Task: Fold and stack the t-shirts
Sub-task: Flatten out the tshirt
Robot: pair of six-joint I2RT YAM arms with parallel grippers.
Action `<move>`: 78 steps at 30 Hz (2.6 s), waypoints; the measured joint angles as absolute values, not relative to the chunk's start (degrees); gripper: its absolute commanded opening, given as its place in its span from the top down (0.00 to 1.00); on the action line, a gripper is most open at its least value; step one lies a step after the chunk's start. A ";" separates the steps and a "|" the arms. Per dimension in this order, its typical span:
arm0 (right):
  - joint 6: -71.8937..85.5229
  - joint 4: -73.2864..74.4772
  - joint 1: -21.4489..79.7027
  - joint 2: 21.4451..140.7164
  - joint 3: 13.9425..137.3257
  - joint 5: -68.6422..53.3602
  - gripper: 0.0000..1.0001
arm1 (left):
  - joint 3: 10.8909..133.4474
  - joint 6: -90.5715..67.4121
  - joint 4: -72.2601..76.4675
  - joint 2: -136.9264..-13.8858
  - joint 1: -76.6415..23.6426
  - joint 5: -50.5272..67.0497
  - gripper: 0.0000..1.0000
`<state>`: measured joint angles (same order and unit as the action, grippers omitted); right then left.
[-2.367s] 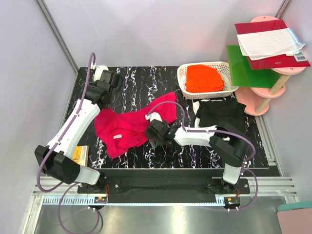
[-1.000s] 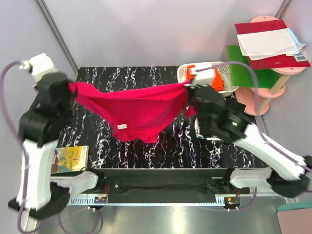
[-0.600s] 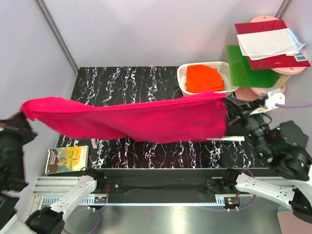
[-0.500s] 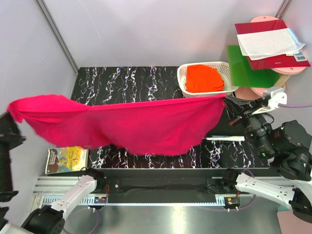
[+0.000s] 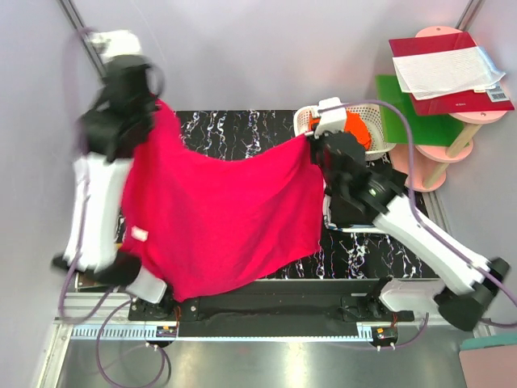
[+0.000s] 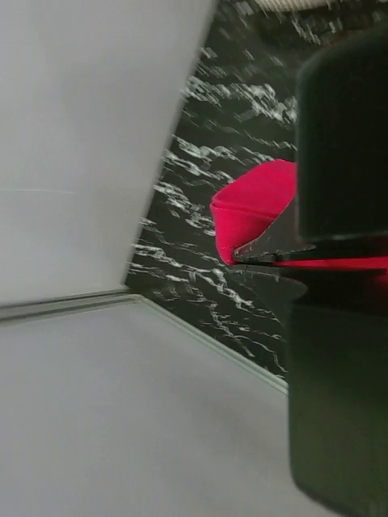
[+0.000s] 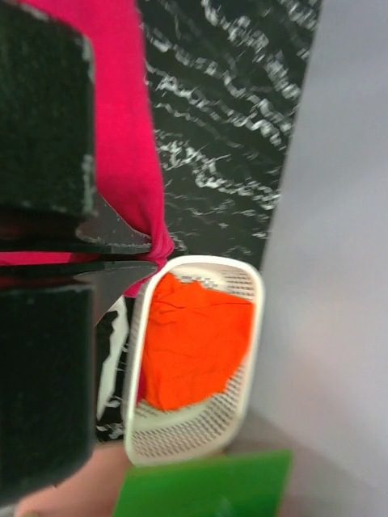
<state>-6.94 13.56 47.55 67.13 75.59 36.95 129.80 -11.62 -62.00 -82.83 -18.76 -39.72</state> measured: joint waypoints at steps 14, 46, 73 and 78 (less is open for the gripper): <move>4.64 14.94 28.73 110.98 89.67 17.52 1.00 | 126.13 -14.35 -64.55 -110.61 -5.87 -34.46 1.00; 9.02 28.93 17.19 149.08 144.05 0.45 1.00 | 136.35 -15.18 -56.01 -124.05 -0.51 -27.46 1.00; 11.20 30.39 20.67 100.40 97.23 -6.00 1.00 | 99.50 -17.21 -53.15 -73.06 -0.40 -16.49 1.00; 10.04 19.94 29.23 68.60 84.77 -4.27 1.00 | 93.41 -16.27 -46.11 -47.09 -0.30 -14.55 1.00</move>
